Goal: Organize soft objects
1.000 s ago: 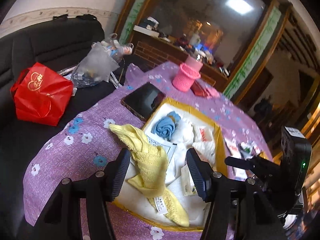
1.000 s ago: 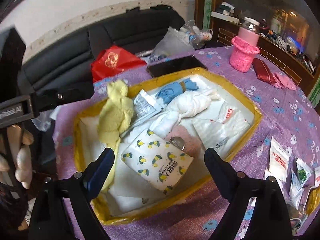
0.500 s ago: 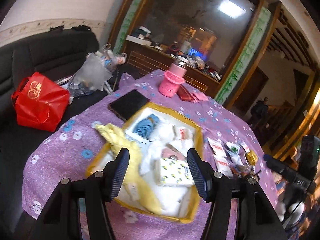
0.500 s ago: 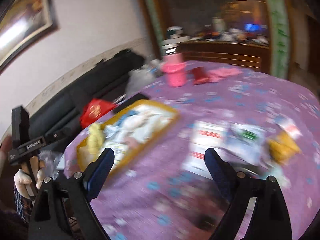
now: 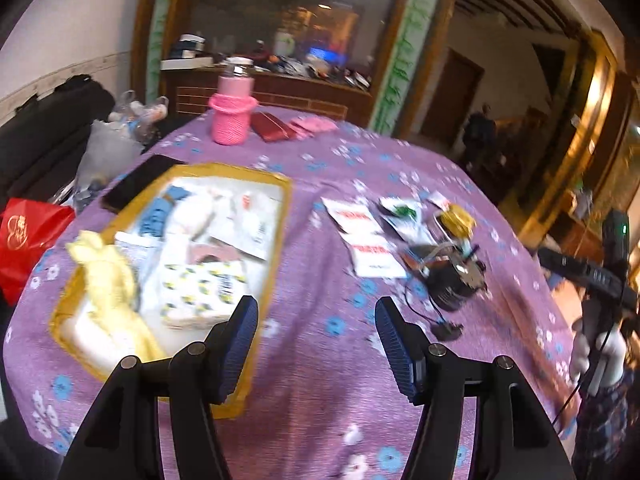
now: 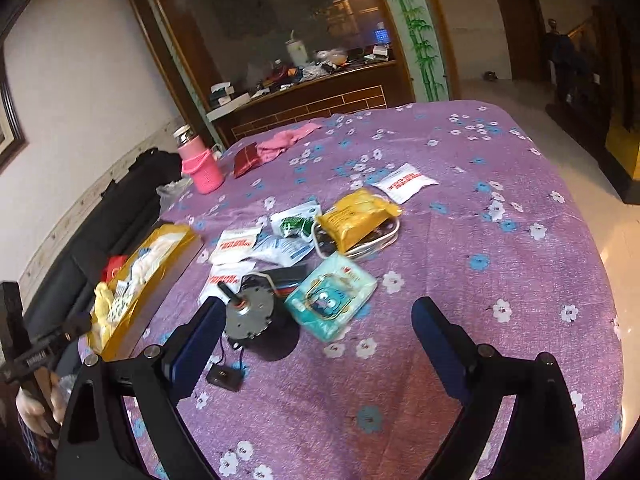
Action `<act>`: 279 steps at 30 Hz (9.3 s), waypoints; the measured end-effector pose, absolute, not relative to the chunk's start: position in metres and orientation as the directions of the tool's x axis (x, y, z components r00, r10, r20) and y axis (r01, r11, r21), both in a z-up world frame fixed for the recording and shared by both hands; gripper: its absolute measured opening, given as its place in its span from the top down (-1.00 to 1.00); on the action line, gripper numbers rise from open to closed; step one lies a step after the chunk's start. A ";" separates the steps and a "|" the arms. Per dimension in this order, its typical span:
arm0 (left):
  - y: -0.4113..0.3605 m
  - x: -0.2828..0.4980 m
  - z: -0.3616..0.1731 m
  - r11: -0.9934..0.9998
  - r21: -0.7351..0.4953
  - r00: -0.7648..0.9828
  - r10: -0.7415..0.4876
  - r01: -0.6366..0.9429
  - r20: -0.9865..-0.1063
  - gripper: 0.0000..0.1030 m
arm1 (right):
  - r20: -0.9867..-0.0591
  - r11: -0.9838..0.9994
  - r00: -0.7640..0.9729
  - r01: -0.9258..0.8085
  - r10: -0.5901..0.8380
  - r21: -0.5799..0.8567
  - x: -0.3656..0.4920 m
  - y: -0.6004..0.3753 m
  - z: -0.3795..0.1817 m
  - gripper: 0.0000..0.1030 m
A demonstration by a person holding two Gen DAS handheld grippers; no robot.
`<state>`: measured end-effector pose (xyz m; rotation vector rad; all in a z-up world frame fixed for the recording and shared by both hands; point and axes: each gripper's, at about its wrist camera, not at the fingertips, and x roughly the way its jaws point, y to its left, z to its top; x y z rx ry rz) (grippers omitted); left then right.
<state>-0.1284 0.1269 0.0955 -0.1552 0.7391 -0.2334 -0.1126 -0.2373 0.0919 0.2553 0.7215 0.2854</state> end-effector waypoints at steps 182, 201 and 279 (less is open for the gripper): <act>0.153 -0.067 0.124 0.935 -0.279 0.695 -0.349 0.218 -0.628 0.51 | -0.559 0.882 0.711 -0.192 0.427 0.430 -0.049 -0.177 0.097 -0.06; 0.241 -0.076 0.070 0.978 -0.209 0.705 -0.146 -0.003 -0.694 0.50 | -0.647 0.799 0.496 -0.502 0.579 0.329 -0.056 0.030 0.107 -0.06; 0.024 -0.115 0.057 0.965 0.091 0.645 -0.094 0.247 -0.758 -0.16 | -0.630 0.922 0.721 -0.032 0.289 0.387 -0.074 -0.252 0.080 -0.59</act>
